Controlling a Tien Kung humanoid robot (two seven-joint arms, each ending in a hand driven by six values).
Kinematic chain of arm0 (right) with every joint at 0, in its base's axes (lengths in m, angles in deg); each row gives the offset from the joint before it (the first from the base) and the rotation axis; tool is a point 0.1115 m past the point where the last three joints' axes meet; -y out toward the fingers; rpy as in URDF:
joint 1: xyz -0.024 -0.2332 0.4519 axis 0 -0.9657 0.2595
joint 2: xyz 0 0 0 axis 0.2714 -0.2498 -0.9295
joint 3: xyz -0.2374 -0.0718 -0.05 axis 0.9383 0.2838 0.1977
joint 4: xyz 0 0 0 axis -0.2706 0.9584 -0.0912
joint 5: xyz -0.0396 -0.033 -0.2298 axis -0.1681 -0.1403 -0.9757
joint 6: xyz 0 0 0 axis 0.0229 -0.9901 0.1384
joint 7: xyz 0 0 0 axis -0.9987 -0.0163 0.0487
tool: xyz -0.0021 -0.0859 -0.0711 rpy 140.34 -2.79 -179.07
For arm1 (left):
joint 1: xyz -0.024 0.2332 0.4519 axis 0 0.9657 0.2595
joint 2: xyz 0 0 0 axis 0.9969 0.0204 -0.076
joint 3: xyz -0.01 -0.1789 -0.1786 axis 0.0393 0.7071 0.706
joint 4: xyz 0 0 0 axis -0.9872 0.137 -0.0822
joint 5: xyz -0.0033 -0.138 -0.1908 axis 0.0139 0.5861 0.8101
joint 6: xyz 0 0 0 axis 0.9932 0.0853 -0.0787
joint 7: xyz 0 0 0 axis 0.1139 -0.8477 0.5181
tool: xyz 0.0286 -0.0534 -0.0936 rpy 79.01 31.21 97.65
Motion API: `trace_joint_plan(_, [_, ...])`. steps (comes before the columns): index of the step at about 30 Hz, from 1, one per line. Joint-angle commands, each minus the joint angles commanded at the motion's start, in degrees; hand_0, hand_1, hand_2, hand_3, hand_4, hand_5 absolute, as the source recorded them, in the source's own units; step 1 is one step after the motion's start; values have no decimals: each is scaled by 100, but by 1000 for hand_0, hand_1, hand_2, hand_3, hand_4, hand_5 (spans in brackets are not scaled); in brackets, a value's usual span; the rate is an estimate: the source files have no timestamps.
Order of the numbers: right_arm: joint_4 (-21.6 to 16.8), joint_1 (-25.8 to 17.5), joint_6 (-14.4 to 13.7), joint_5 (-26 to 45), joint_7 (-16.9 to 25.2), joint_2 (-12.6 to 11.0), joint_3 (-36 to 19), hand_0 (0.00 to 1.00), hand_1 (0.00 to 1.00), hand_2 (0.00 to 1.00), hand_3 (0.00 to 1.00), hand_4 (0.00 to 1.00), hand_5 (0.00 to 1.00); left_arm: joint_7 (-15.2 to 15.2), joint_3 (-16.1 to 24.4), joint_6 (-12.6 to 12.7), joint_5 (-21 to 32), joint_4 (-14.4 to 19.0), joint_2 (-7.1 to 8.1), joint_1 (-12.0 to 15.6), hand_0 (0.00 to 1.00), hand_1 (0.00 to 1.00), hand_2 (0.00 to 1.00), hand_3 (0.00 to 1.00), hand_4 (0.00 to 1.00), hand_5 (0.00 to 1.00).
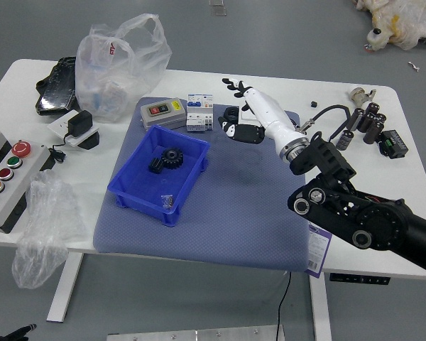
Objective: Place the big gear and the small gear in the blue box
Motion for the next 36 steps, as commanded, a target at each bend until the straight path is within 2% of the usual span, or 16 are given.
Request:
trace_joint_plan(2, [-29, -221, -63, -5, 231, -76, -295, 830, 853, 894, 907, 670, 202, 20, -27, 0, 27, -6, 0, -4, 662, 595, 618, 778, 753, 585])
trace_joint_plan(3, [-42, -328, -84, 3, 332, -111, -432, 811, 795, 833, 887, 676, 197, 33, -42, 3, 41, -9, -3, -7, 662, 597, 618, 778, 756, 586])
trace_joint_plan(8, [-220, -970, -172, 73, 759, -312, -1183, 811, 795, 833, 887, 676, 197, 114, -184, 11, 166, -33, -35, -22, 662, 597, 618, 778, 756, 586])
trace_joint_plan(9, [-261, -1092, -182, 95, 819, -345, -1319, 628, 666, 719, 828, 701, 204, 142, -242, 10, 220, -40, -41, -19, 663, 597, 618, 777, 760, 582])
trace_joint_plan(14, [-501, -1771, -256, 328, 1246, -470, -2061, 628, 666, 719, 828, 701, 204, 307, -639, 22, 637, -84, -36, 68, 663, 597, 618, 777, 760, 582])
trace_joint_plan(15, [-538, -1883, -268, 361, 1310, -475, -2187, 490, 559, 644, 790, 705, 212, 298, -648, 24, 648, -86, -31, 83, 663, 597, 618, 777, 759, 578])
trace_joint_plan(19, [-686, -2368, -308, 437, 1520, -478, -2769, 490, 559, 644, 790, 705, 212, 215, -577, 23, 562, -82, -21, 119, 663, 597, 618, 777, 759, 578])
trace_joint_plan(26, [-836, -2801, -310, 361, 1584, -564, -3592, 474, 536, 629, 771, 707, 214, 167, -561, 22, 480, -84, -45, 109, 664, 597, 619, 777, 759, 576])
trace_joint_plan(27, [-851, -2857, -309, 347, 1584, -578, -3718, 447, 504, 628, 758, 710, 217, 164, -563, 23, 477, -85, -41, 109, 664, 597, 620, 777, 758, 572])
trace_joint_plan(32, [-863, -2969, -285, 318, 1569, -565, -3934, 447, 504, 628, 758, 710, 217, 147, -537, 28, 441, -85, -16, 103, 664, 597, 620, 777, 758, 572])
trace_joint_plan(33, [-869, -2981, -282, 305, 1565, -562, -3962, 411, 386, 601, 756, 717, 229, 144, -532, 30, 438, -84, -15, 99, 665, 598, 621, 777, 750, 549])
trace_joint_plan(36, [-887, -3002, -271, 246, 1535, -557, -4036, 411, 386, 601, 756, 717, 229, 135, -519, 38, 443, -82, -25, 92, 665, 598, 621, 777, 750, 549])
